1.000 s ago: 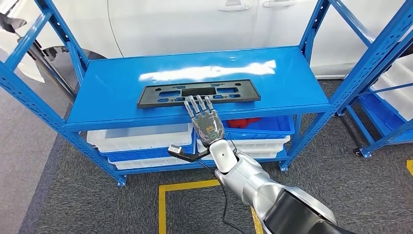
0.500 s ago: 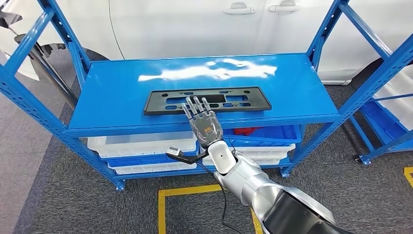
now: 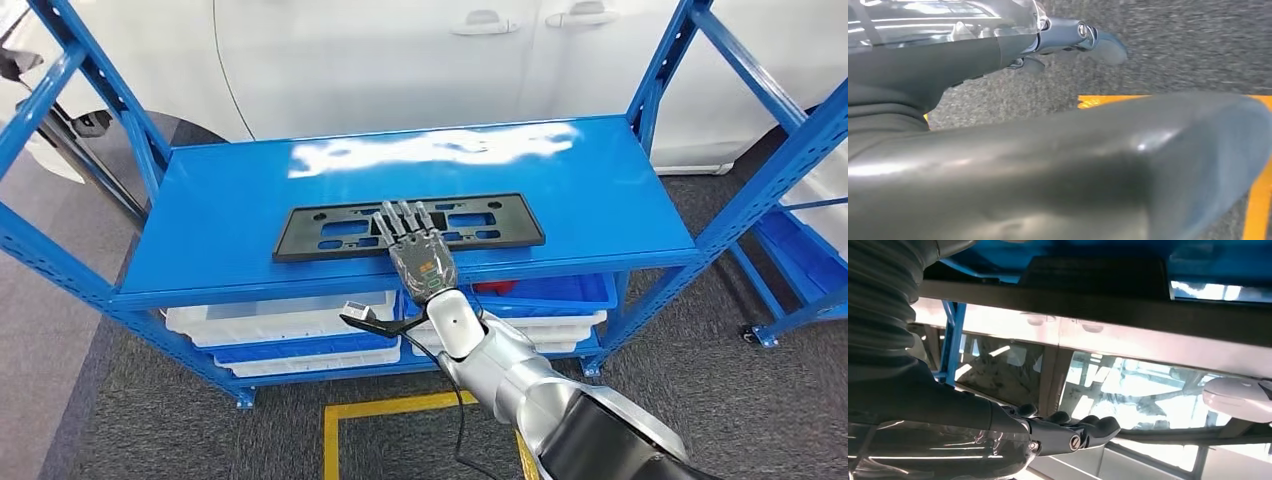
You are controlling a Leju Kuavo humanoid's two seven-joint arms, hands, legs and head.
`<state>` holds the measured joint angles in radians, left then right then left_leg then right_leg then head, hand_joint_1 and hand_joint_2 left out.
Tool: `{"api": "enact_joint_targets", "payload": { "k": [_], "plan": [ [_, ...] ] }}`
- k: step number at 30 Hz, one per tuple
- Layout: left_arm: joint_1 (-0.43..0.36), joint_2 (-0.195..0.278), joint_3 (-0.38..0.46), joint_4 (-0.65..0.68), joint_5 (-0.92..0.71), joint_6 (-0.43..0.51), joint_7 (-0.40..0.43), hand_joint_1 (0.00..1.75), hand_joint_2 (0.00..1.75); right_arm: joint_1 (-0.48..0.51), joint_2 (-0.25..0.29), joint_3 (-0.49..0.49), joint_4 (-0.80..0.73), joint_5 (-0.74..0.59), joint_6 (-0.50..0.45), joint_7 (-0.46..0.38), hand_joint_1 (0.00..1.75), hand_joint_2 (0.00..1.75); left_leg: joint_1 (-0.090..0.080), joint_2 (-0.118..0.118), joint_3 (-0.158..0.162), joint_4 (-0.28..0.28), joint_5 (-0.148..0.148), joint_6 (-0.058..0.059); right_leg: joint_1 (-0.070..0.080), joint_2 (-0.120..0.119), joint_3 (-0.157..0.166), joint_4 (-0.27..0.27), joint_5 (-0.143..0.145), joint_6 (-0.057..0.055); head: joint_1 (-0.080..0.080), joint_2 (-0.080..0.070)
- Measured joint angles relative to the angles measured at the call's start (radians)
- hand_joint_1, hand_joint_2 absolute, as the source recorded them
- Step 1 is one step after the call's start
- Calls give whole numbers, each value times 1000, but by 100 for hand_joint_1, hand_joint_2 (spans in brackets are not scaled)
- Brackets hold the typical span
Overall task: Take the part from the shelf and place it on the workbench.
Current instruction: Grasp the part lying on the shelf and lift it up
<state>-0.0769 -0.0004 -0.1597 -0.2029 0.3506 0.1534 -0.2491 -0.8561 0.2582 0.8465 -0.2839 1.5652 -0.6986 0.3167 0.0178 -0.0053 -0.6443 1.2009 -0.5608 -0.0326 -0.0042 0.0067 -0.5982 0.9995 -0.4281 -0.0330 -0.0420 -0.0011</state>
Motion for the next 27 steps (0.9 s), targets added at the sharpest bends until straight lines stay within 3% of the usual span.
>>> {"api": "enact_joint_targets", "payload": {
  "k": [1, 2, 3, 5, 6, 7, 9, 12, 14, 16, 17, 18, 19, 21, 22, 23, 27],
  "plan": [
    [1, 0, 0, 0, 0, 0, 0, 0, 0, 2, 1, 0, 0, 0, 0, 0, 0, 175, 1, 0, -40, 61, -13, -3, 1, 0, 7, 0, -7, -1, 0, 0],
    [3, 0, 1, 0, 0, 0, 0, 0, 0, 4, 1, 0, 1, 0, 0, 0, 0, 175, 1, 0, -67, 92, -8, -4, 2, 1, 16, 0, -14, -2, 0, 0],
    [4, 0, 1, 0, 0, 0, 0, 0, 0, 5, 1, 0, 1, 0, 0, 0, 0, 175, 1, 0, -75, 84, 18, -4, 2, 2, 26, 1, -21, -1, 0, 0],
    [6, 1, 2, 0, 0, 0, 0, 0, 0, 5, 1, 0, 1, 0, 0, 0, 0, 175, 1, 0, -40, -37, 114, 3, 3, 4, 48, 1, -38, 3, 0, 0],
    [6, 1, 2, 1, 0, 0, 0, 0, 0, 4, 1, 0, 1, 0, 0, 1, 0, 175, -2, 0, -15, -102, 151, 8, 5, 5, 56, 2, -46, 6, 0, 0],
    [5, 1, 3, 1, 0, 0, 0, 0, 0, 4, 1, 0, 1, 0, 0, 1, 0, 175, -5, 1, 7, -155, 168, 15, 6, 5, 60, 3, -52, 10, 0, 0],
    [3, 2, 5, 2, 0, 0, -1, 0, 0, 4, 1, 0, 2, 0, 0, 0, 0, 175, -11, 0, 21, -188, 160, 26, 8, 6, 59, 3, -59, 20, 0, 0],
    [5, 1, 7, 2, 0, -1, -2, 0, 0, 1, 4, 0, 1, 0, 0, -1, 0, 175, -4, 0, 33, -201, 151, 40, 8, 4, 55, 18, -76, 36, 0, 0],
    [4, 0, 7, 2, -2, -4, -3, 0, 0, -2, 5, 0, 0, 0, -1, -4, 0, 175, 0, 1, 45, -208, 145, 49, 5, 3, 7, 113, -117, 44, 0, 0],
    [2, 1, 8, 2, -5, -7, -3, 0, 0, 2, 4, 0, 0, 0, -1, -10, 0, 175, 0, 1, 54, -208, 135, 54, 1, 2, -80, 252, -160, 49, 0, 0],
    [4, 1, 8, 2, -6, -7, -3, 0, 0, 6, 4, 0, 0, 0, -1, -13, 0, 175, 0, 0, 61, -207, 129, 53, -2, 2, -113, 294, -159, 52, 0, 0],
    [5, 0, 8, 2, -6, -8, -3, 0, 0, 9, 4, 0, 0, 0, -1, -16, 0, 175, 1, -1, 70, -207, 122, 52, -4, 1, -128, 298, -136, 54, 0, 0],
    [7, 0, 8, 2, -7, -8, -3, 0, 0, 10, 4, 0, 0, 0, -1, -18, 0, 175, 1, -1, 81, -206, 114, 50, -7, 0, -122, 259, -93, 55, 0, 0],
    [6, -2, 8, 2, -7, -9, -4, 0, 0, 10, 4, 0, 0, 0, 0, -22, 0, 175, 1, -3, 102, -204, 95, 42, -10, -3, -77, 125, 1, 54, 0, 0],
    [6, -2, 8, 3, -7, -9, -4, 0, 0, 9, 4, 0, 0, 0, 0, -24, 0, 175, -1, -3, 108, -203, 88, 38, -10, -5, -58, 76, 26, 53, 0, 0],
    [5, -2, 8, 3, -7, -9, -5, 0, 0, 9, 4, 1, 0, 0, 0, -26, 0, 175, -2, -3, 110, -202, 83, 34, -10, -5, -48, 50, 35, 52, 0, 0],
    [5, -2, 8, 3, -7, -9, -5, 0, 0, 8, 4, 1, 0, 0, 1, -27, 0, 175, -4, -3, 110, -201, 81, 31, -8, -6, -45, 44, 31, 51, 0, 0]
  ]
}}
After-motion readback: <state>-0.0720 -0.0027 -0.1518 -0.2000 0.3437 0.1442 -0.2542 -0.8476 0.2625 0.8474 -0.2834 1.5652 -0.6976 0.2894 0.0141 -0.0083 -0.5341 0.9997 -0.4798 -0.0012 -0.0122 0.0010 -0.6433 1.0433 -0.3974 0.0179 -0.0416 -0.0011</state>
